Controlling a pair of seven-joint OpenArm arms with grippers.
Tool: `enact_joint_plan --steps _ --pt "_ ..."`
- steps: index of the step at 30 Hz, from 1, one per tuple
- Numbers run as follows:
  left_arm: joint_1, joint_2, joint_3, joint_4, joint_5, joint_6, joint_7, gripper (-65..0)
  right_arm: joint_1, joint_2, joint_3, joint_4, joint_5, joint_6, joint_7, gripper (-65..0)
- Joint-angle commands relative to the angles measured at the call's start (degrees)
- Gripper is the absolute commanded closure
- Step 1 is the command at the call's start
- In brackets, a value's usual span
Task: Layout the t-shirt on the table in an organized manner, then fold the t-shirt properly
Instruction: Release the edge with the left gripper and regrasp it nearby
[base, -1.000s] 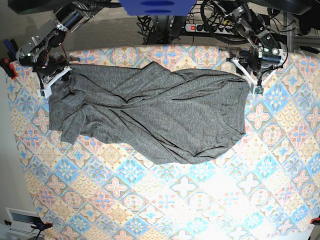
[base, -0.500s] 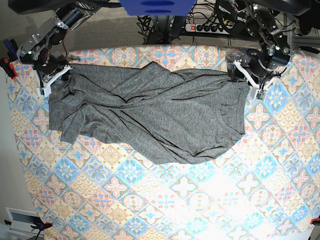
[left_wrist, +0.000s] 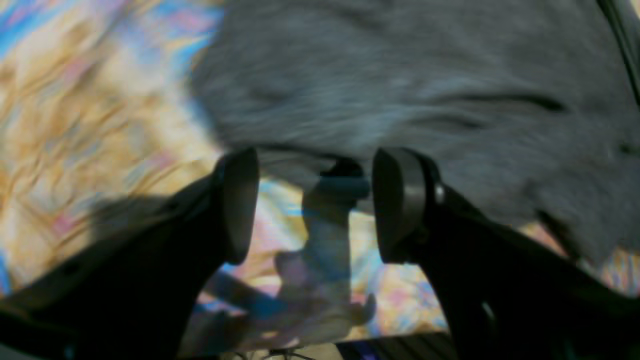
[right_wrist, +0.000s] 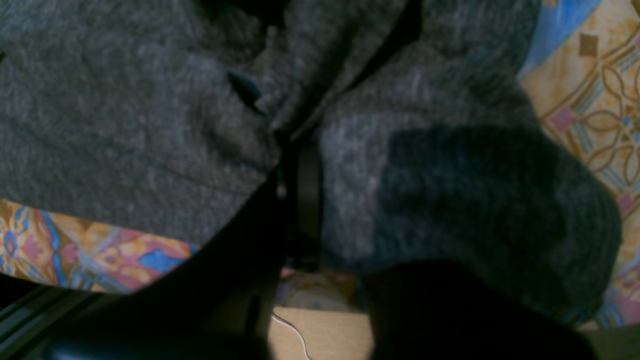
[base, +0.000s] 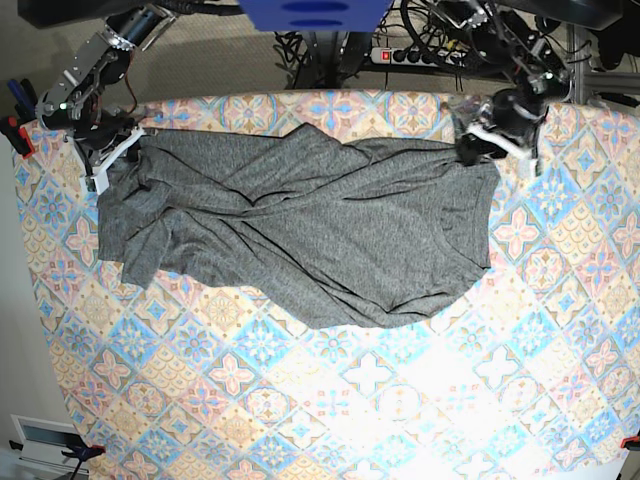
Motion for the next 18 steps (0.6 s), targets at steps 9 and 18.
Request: enact_joint_plan --steps 9,18 --pt "-0.6 -7.0 -1.1 -12.5 -14.2 -0.4 -0.8 -34.8 -0.5 0.6 -0.9 -1.2 -3.6 -0.3 -2.8 0.0" --pt "-2.3 -10.1 11.3 -17.3 -14.2 -0.4 -0.9 -34.8 -1.0 0.9 -0.9 -1.2 -3.6 -0.3 -2.9 0.0"
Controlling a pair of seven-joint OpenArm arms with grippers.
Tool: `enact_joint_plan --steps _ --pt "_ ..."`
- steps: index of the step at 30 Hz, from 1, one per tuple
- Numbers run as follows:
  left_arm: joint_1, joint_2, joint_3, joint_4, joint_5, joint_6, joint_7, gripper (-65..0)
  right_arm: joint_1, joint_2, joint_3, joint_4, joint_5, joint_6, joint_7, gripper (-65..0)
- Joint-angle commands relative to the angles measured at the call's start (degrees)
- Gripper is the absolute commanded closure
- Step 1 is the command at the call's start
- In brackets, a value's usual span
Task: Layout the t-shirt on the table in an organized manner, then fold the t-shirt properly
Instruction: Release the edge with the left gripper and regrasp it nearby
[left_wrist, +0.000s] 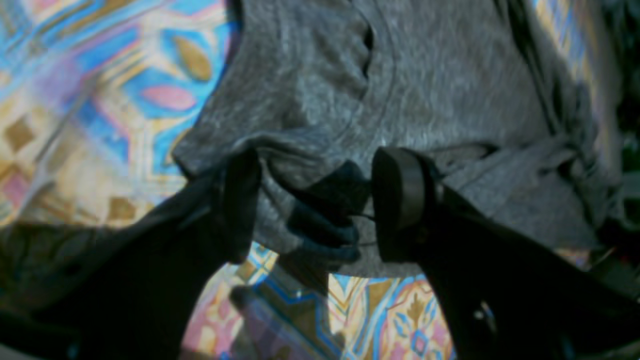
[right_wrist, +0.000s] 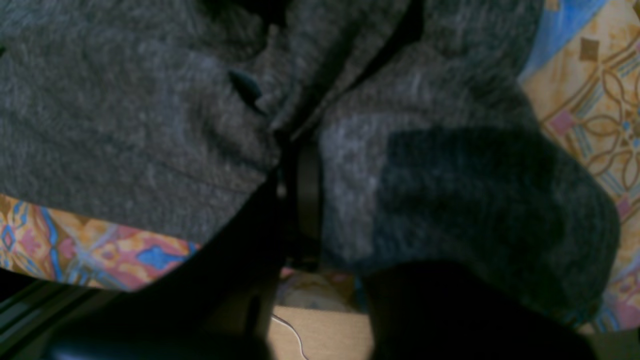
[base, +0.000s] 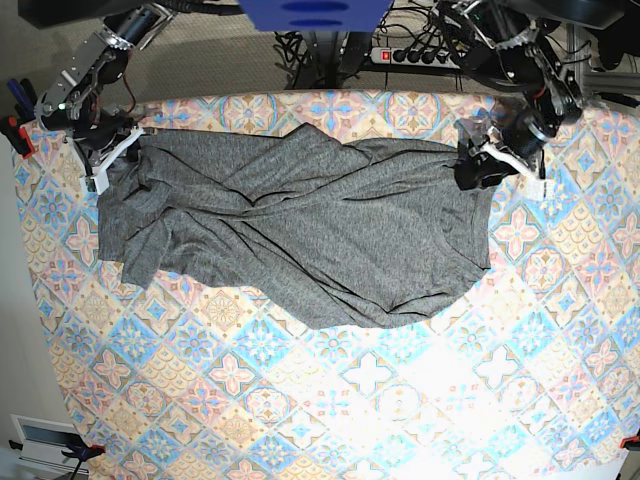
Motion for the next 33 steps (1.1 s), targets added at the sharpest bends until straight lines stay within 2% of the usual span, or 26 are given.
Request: enact_joint_plan --steps 1,5,7,9,11,14,18,25,28,33 --pt "0.3 0.4 2.2 0.0 1.9 0.4 2.4 -34.8 -0.5 -0.1 -0.4 -1.0 -4.4 -0.4 -3.1 0.0" --pt "0.5 0.5 6.4 -0.1 1.9 0.4 2.3 -34.6 -0.5 -0.1 -0.4 -1.0 -4.4 -0.4 -3.1 0.0" --pt "0.5 0.5 6.7 -0.1 1.9 0.4 2.3 -31.4 -0.5 -0.1 -0.4 -1.0 -4.4 -0.4 -3.1 0.0" --pt "0.5 0.2 6.7 -0.1 2.4 0.4 2.3 -24.9 -0.5 -0.1 -0.4 -1.0 -4.4 -0.4 -3.1 0.0" --pt "0.5 0.2 6.6 -0.1 4.4 0.4 2.3 -14.7 -0.5 -0.1 -0.4 -1.0 -4.4 -0.4 -3.1 0.0" --pt "0.4 0.2 6.4 -0.1 8.0 0.4 2.3 -3.7 -0.5 -0.1 -0.4 -1.0 -4.4 -0.4 -3.1 0.0" --pt "1.1 0.2 6.2 0.1 11.3 0.4 2.5 -3.5 -0.5 -0.1 -0.4 -1.0 -4.4 -0.4 -3.2 0.0" --pt "7.7 0.0 0.3 7.1 11.5 0.4 2.8 -3.5 -0.7 0.4 0.0 -0.3 -4.4 -0.4 -3.5 0.0" --pt "10.6 -2.0 -0.1 10.4 11.2 0.4 2.8 -3.5 -0.7 1.0 0.1 -0.3 -4.4 -0.4 -3.1 0.0" --pt "11.6 -2.2 -0.5 10.4 11.5 0.4 2.8 -3.5 -0.6 1.0 0.0 -0.3 -4.4 -0.4 -3.6 0.0"
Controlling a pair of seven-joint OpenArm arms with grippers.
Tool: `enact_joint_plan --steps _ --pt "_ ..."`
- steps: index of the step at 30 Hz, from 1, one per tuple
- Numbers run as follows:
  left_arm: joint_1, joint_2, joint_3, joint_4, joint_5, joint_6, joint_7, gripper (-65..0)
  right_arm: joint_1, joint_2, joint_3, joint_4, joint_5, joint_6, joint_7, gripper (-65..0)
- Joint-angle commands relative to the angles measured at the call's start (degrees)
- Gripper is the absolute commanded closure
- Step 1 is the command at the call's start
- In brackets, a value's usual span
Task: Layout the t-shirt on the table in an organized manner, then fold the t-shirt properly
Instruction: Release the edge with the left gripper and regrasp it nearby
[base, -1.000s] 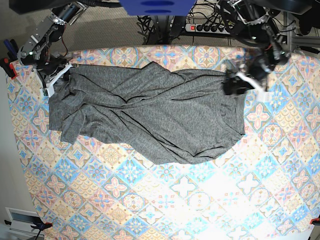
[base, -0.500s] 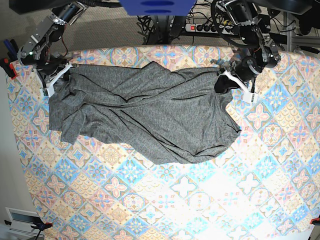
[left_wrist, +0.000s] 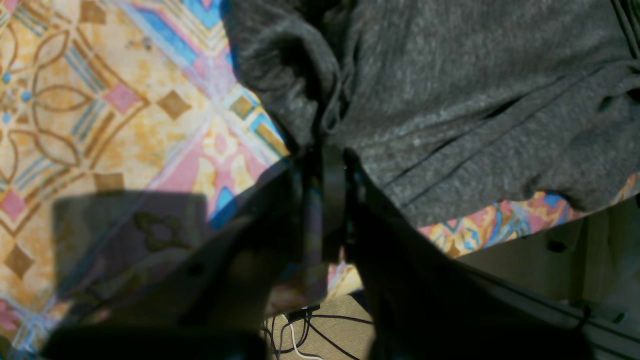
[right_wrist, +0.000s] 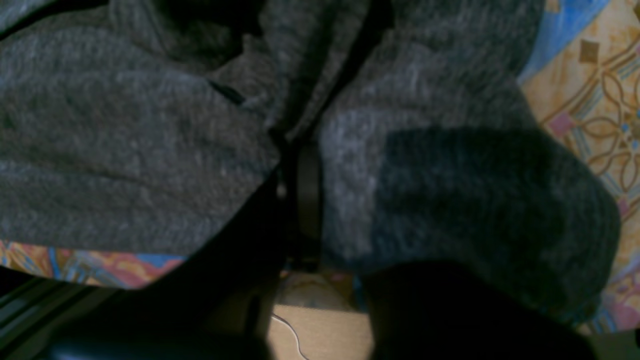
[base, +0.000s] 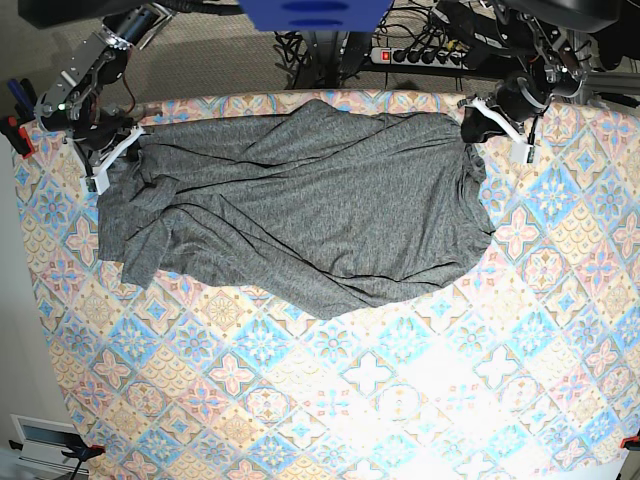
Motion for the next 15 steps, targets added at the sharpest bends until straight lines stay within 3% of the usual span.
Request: enact_joint_plan --steps 1,15 --pt "0.8 -0.6 -0.6 0.1 3.8 1.2 1.8 -3.5 -0.5 0.4 0.0 -0.6 -4.6 -0.5 -3.2 0.0" --pt "0.2 -2.7 -0.7 0.4 3.3 1.2 1.8 -3.9 -2.6 0.4 0.0 -0.7 -4.5 -0.5 -3.2 0.0"
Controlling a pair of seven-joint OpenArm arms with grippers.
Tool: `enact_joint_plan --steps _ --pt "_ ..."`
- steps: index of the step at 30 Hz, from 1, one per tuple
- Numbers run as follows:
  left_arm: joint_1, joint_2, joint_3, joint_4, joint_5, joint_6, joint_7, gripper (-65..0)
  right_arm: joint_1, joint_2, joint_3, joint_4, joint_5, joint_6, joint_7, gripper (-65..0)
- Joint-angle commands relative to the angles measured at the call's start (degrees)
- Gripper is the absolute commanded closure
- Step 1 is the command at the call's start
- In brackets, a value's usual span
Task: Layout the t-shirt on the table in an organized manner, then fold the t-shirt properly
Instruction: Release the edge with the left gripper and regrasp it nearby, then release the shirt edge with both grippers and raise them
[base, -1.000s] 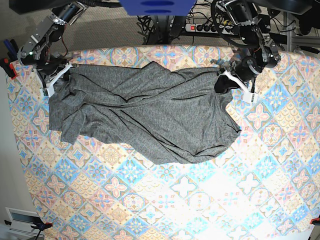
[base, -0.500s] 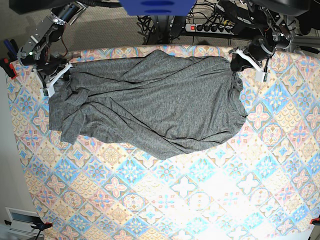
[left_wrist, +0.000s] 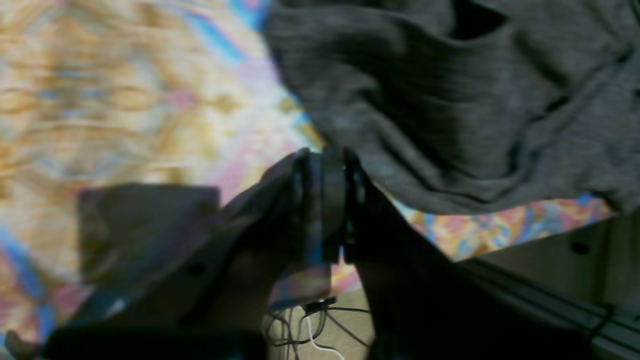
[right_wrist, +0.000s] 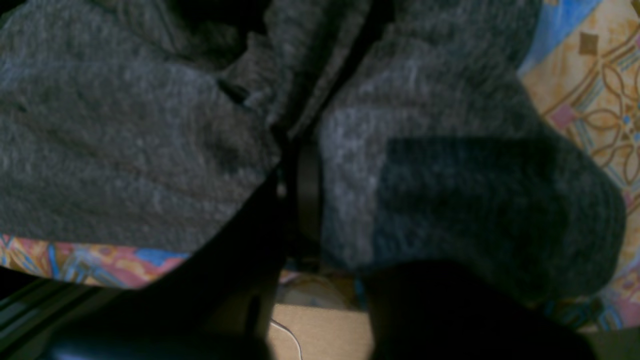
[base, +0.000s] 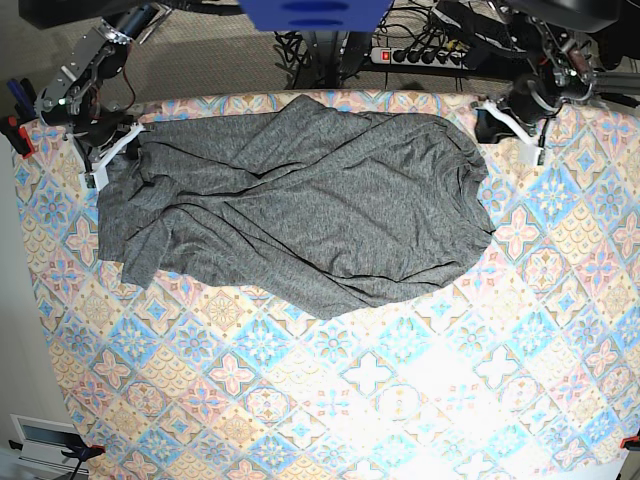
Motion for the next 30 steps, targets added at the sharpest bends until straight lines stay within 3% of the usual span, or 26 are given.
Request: enact_joint_plan --steps 1,4,11,15,23,30 --pt "0.4 -0.2 -0.2 0.4 2.3 0.5 1.7 -3.9 -1.1 0.2 -0.3 -0.7 -5.4 -0.3 -5.3 -0.1" --pt "0.4 -0.2 -0.1 0.4 2.3 0.5 1.7 -6.6 -1.1 0.2 -0.3 -0.7 -5.4 -0.3 -5.3 -4.9" --pt "0.1 0.1 0.2 0.4 2.2 0.5 1.7 -19.9 -1.0 0.3 -0.3 -0.7 -5.4 -0.3 -5.4 -27.6" --pt "-0.6 0.1 0.3 0.4 2.2 0.5 1.7 -22.5 -0.9 0.4 0.0 -0.6 -5.4 -0.3 -5.3 -35.2" --pt "-0.7 0.1 0.4 0.4 2.2 0.5 1.9 -22.5 -0.8 1.0 1.2 -0.2 -5.4 -0.3 -4.9 -36.0" --pt "-2.2 0.1 0.4 6.9 2.4 0.5 9.1 -22.5 -0.8 1.1 3.9 7.4 -5.4 -0.3 -5.3 -36.0"
